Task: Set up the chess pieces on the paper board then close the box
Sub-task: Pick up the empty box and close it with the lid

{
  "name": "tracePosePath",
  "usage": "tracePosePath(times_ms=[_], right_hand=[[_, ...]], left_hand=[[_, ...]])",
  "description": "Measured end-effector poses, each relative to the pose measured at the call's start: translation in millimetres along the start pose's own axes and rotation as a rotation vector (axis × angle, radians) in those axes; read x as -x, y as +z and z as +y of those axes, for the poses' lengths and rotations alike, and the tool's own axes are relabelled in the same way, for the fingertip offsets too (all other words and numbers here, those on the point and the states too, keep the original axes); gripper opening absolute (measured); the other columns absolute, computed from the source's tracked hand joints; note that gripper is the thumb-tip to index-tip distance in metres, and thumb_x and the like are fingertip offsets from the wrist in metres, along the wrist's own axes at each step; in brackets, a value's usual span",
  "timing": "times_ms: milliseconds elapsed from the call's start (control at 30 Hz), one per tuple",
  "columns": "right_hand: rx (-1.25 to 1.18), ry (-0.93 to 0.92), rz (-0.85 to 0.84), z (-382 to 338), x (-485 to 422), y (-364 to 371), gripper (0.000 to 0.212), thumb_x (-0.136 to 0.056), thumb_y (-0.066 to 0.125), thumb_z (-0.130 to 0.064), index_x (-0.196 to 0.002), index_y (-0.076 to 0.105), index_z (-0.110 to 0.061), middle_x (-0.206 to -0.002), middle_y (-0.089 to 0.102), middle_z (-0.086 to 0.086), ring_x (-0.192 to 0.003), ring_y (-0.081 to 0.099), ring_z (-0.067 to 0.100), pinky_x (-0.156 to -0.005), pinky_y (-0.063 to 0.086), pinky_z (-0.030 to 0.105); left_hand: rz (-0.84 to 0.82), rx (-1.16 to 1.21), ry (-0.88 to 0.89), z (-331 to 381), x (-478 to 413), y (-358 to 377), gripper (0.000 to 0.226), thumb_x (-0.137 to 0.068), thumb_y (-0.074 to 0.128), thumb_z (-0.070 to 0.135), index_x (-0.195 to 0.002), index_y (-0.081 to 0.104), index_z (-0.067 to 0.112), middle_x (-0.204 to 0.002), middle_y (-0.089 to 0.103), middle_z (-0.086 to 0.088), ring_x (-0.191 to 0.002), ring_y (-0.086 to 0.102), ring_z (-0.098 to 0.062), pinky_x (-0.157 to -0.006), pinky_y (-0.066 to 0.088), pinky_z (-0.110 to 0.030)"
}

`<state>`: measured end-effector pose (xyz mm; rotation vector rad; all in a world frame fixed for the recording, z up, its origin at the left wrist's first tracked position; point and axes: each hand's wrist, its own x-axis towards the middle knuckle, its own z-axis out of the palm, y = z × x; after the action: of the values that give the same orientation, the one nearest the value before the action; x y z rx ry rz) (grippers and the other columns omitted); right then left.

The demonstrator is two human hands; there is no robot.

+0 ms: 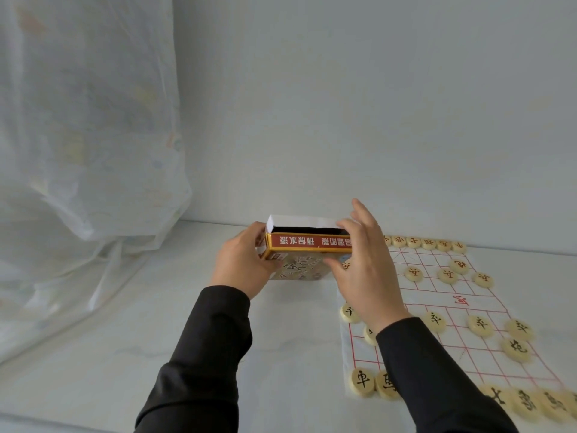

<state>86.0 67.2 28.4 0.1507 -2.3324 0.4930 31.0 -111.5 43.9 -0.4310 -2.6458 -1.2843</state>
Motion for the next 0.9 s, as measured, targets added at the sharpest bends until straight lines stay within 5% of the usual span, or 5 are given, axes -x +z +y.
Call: tracePosePath(times_ms=[233, 467, 600, 733, 900], right_hand=[[-0.236, 0.200, -0.151, -5.8, -5.1, -5.4, 0.041, -0.086, 0.064, -0.027, -0.125, 0.054, -0.019, -0.105, 0.049, -0.012, -0.106, 0.046, 0.011, -0.092, 0.045, 0.031], [-0.318, 0.217, -0.479, -23.0, 0.5, 8.1, 0.037, -0.082, 0.069, -0.031, -0.118, 0.062, -0.021, -0.113, 0.055, -0.010, -0.108, 0.049, 0.003, -0.088, 0.034, 0.013], [-0.261, 0.282, -0.642, -18.8, 4.2, 13.8, 0.032, -0.089, 0.060, -0.031, -0.119, 0.061, -0.022, -0.129, 0.051, -0.009, -0.121, 0.044, 0.005, -0.092, 0.026, 0.012], [-0.070, 0.402, -0.696, -16.7, 7.3, 21.8, 0.044, -0.091, 0.056, -0.032, -0.132, 0.049, -0.017, -0.136, 0.044, 0.001, -0.124, 0.044, 0.016, -0.097, 0.033, 0.022], [-0.141, 0.613, -0.696, -23.5, 7.6, 31.3, 0.039, -0.088, 0.057, -0.030, -0.114, 0.056, -0.002, -0.107, 0.059, 0.009, -0.099, 0.059, 0.026, -0.077, 0.048, 0.030]], left_hand=[[-0.005, 0.012, 0.063, -3.2, -3.7, 0.6, 0.039, -0.079, 0.067, 0.001, -0.111, 0.061, 0.022, -0.106, 0.065, 0.005, -0.098, 0.056, -0.013, -0.088, 0.046, -0.025], [0.001, 0.085, -0.129, -33.3, -8.4, -11.4, 0.070, -0.071, 0.034, -0.025, -0.118, 0.064, 0.016, -0.134, 0.054, -0.004, -0.129, 0.044, -0.015, -0.102, 0.028, -0.014], [-0.218, -0.086, -0.365, -53.8, -9.4, -15.3, 0.054, -0.083, 0.031, -0.012, -0.108, 0.069, 0.017, -0.125, 0.060, -0.008, -0.117, 0.053, -0.024, -0.098, 0.040, -0.028], [-0.245, -0.212, -0.384, -49.2, -9.2, -2.7, 0.044, -0.091, 0.038, 0.006, -0.131, 0.053, 0.017, -0.131, 0.056, -0.004, -0.122, 0.048, -0.023, -0.098, 0.036, -0.026], [-0.287, -0.400, -0.398, -44.8, -13.4, 6.8, 0.031, -0.091, 0.047, 0.022, -0.115, 0.061, 0.010, -0.117, 0.061, -0.008, -0.106, 0.057, -0.026, -0.081, 0.042, -0.027]])
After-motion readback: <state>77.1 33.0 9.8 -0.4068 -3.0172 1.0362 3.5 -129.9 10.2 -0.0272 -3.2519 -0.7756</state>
